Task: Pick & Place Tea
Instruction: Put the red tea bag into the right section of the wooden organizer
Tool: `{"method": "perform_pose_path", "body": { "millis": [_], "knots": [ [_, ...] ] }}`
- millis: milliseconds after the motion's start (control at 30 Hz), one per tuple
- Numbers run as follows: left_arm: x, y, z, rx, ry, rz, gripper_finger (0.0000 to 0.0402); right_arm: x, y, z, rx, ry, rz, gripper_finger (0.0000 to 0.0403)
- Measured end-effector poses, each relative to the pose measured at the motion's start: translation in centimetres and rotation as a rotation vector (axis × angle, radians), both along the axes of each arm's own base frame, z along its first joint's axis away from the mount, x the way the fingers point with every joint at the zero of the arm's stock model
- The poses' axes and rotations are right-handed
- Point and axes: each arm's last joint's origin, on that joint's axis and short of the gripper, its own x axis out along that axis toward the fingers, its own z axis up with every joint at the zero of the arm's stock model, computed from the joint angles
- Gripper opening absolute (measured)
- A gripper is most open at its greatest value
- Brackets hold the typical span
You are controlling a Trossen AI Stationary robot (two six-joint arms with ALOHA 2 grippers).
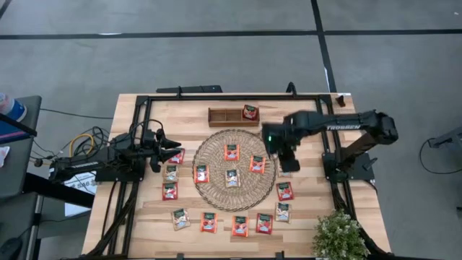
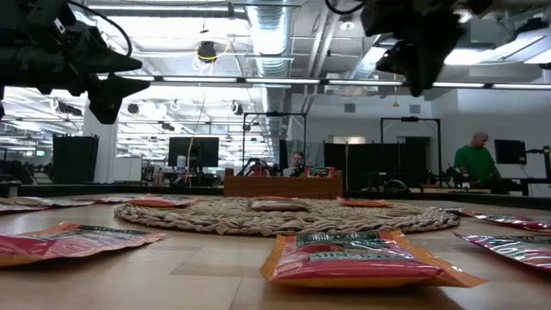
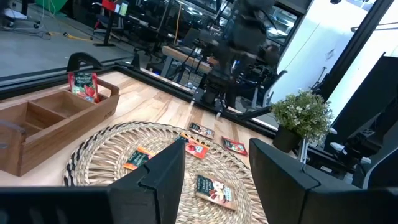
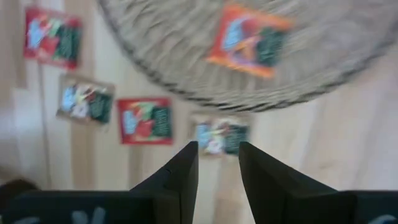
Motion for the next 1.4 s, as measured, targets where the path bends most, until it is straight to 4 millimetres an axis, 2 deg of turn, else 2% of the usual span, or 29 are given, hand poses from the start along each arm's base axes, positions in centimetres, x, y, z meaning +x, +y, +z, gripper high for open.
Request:
{"method": "perform_pose_path", "body": {
  "millis": [233, 433, 600, 733, 900, 1167, 1400],
  "knots": [
    [0.0, 0.0, 0.0, 0.0, 0.0, 0.0, 0.017, -1.3, 4.7, -3.5, 0.02, 0.116, 0.002, 0.0107],
    [0.0, 0.0, 0.0, 0.001, 0.0, 0.0, 0.017, -1.4, 8.1, -6.0, 0.023, 0.019, 0.025, 0.0107],
    [0.0, 0.0, 0.0, 0.0, 0.0, 0.0, 0.017, -2.1, 9.4, -8.2, 0.005, -0.012, 0.026, 0.0107],
    [0.0, 0.0, 0.0, 0.0, 0.0, -0.001, 0.017, -2.9, 9.5, -10.1, 0.007, -0.002, 0.026, 0.0107],
    [0.0, 0.0, 0.0, -0.001, 0.0, -0.001, 0.017, -3.2, 8.7, -11.7, 0.006, -0.008, -0.015, 0.0107],
    [0.0, 0.0, 0.0, -0.002, 0.0, -0.002, 0.017, -3.0, 6.7, -12.5, -0.021, -0.011, -0.087, 0.0107],
    [0.0, 0.0, 0.0, 0.0, 0.0, -0.006, 0.017, -3.5, 6.3, -13.6, -0.018, -0.003, -0.096, 0.0107]
  ]
}}
